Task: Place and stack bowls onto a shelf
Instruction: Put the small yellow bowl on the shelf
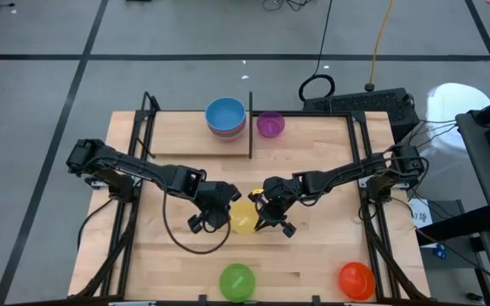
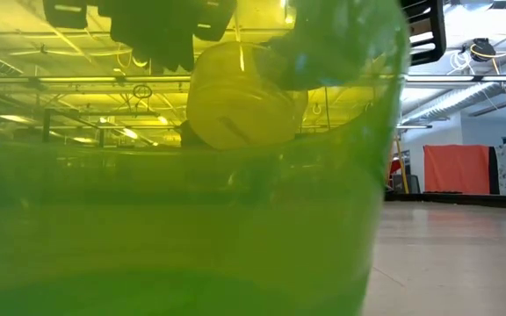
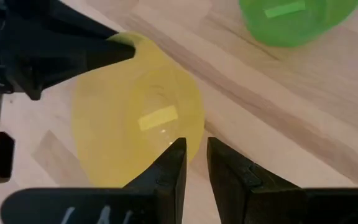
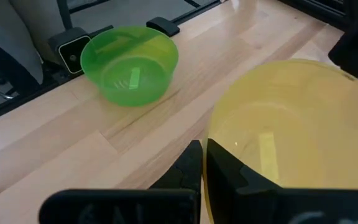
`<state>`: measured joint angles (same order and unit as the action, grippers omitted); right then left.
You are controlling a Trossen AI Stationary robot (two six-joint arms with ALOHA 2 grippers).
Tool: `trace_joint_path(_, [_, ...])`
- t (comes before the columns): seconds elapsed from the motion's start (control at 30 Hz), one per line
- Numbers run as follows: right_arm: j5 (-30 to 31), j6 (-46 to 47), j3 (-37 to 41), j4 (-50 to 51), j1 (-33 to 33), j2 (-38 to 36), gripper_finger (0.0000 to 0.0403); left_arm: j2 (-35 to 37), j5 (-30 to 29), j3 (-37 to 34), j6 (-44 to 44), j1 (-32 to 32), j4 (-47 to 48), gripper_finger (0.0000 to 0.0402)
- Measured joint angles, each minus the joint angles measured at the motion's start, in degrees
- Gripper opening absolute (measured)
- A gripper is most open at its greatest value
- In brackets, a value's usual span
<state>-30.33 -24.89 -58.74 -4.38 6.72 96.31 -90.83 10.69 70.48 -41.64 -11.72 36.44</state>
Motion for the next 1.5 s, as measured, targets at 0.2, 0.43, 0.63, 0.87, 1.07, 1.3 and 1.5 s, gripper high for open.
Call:
trace_joint_path(0.2, [-1.3,-1.5,0.0,-0.1,0.0,0.0,0.0,0.0,-0.3,0.0,-2.2,0.8,-0.2,0.0072])
trace_joint_path(0.43, [-1.5,-2.5,0.0,-0.1,0.0,0.0,0.0,0.0,-3.1,0.0,-7.3,0.8,-0.6,0.0072])
trace_joint_path(0.63, [-1.5,-3.5,0.0,-0.1,0.0,0.0,0.0,0.0,-2.9,0.0,-9.7,0.9,-0.4,0.0072])
trace_joint_path(0.87, [-1.5,-3.5,0.0,-0.1,0.0,0.0,0.0,0.0,-1.8,0.0,-9.8,0.9,0.9,0.0072])
trace_joint_path(1.07, [-1.5,-3.5,0.0,-0.1,0.0,0.0,0.0,0.3,-1.6,0.0,-10.5,0.9,0.9,0.0072])
trace_joint_path(1.3, [-2.6,-4.6,0.0,0.4,0.0,0.0,0.0,0.4,3.4,0.0,-9.7,0.9,0.3,0.0072])
trace_joint_path(1.5, [-4.4,-4.7,0.0,1.0,0.0,0.0,0.0,0.0,4.0,0.0,-11.3,0.9,0.3,0.0072])
